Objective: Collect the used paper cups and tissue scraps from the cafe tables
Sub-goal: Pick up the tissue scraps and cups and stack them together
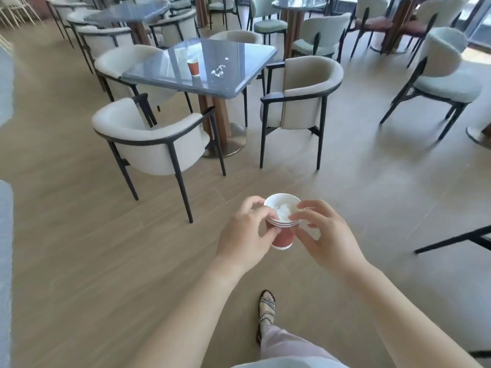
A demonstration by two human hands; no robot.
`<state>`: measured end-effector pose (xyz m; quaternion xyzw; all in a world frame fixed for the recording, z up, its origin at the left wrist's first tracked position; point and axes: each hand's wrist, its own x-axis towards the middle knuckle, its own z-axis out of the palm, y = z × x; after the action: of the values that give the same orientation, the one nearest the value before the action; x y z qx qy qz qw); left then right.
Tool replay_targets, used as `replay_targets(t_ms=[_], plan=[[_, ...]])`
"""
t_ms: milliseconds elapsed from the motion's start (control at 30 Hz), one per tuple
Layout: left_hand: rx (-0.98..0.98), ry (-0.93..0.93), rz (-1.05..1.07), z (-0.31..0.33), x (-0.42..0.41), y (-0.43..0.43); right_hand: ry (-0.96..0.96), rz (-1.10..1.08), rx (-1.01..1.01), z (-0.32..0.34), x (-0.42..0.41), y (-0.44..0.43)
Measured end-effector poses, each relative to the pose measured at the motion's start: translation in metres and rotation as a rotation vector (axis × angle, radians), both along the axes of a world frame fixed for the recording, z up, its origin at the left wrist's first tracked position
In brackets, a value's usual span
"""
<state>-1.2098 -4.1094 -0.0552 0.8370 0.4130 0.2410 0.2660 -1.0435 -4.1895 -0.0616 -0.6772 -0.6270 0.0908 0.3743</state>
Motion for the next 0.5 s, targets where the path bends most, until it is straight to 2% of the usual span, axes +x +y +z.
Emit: replay_targets(t_ms=[167,500], plan=[[-0.01,0.014,0.003,0.006,0.035,0.122,-0.003,0.052,-0.017,0.009,0.045,0.124],[-0.026,-0.091,0.051,0.003,0.075,0.313,-0.026,0.118,-0.059,0.011,0.096,0.324]])
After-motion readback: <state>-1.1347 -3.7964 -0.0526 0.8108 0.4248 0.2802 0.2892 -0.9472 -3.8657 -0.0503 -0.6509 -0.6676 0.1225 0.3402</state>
